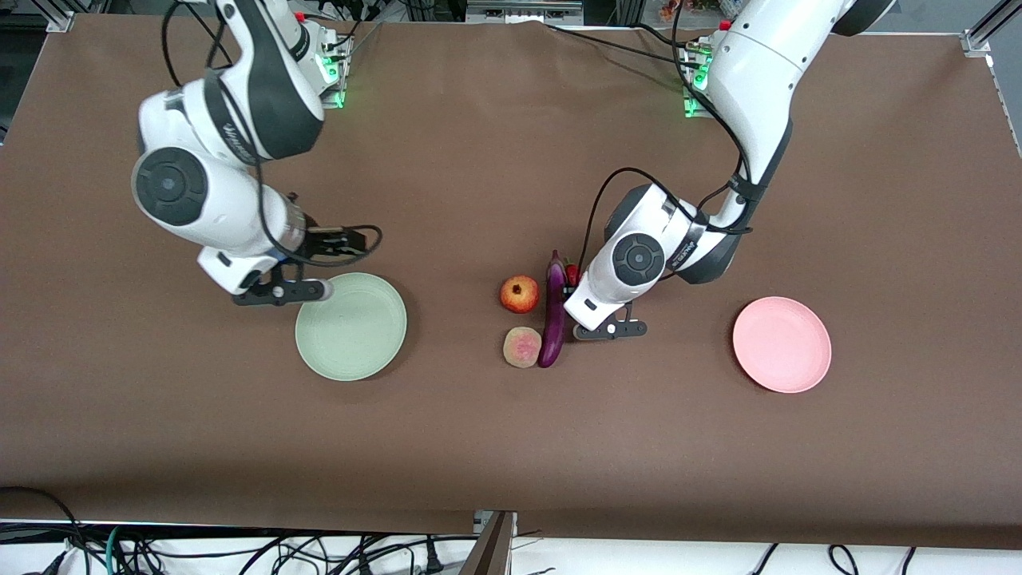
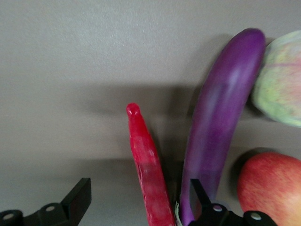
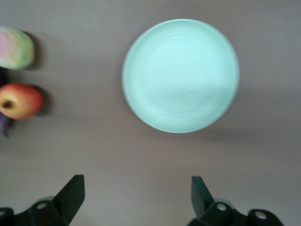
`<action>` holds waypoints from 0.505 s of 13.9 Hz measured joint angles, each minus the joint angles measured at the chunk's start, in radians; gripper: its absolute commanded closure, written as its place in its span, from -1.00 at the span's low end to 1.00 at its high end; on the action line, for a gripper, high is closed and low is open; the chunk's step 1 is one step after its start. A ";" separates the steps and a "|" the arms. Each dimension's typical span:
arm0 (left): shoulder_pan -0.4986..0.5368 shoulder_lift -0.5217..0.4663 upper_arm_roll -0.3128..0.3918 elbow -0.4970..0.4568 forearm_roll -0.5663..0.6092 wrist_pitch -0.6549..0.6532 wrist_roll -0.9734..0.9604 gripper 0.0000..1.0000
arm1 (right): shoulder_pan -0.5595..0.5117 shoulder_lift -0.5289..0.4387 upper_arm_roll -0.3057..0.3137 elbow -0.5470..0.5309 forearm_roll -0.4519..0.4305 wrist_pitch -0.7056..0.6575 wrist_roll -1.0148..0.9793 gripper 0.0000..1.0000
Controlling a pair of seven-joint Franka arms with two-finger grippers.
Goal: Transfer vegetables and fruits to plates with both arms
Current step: 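Reach the left gripper to the red chili while the right gripper reaches the pomegranate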
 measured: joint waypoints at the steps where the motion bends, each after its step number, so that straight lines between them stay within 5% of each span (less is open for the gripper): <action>1: -0.001 0.007 0.000 0.000 0.000 0.008 -0.001 -0.58 | 0.021 0.019 0.000 0.000 0.026 0.039 0.051 -1.00; 4: -0.001 0.026 0.002 -0.013 0.000 0.034 -0.001 -0.18 | 0.091 0.080 0.002 0.001 0.094 0.166 0.187 -1.00; 7: -0.003 0.034 0.002 -0.017 0.000 0.042 -0.001 0.02 | 0.169 0.153 0.003 0.000 0.129 0.301 0.309 -1.00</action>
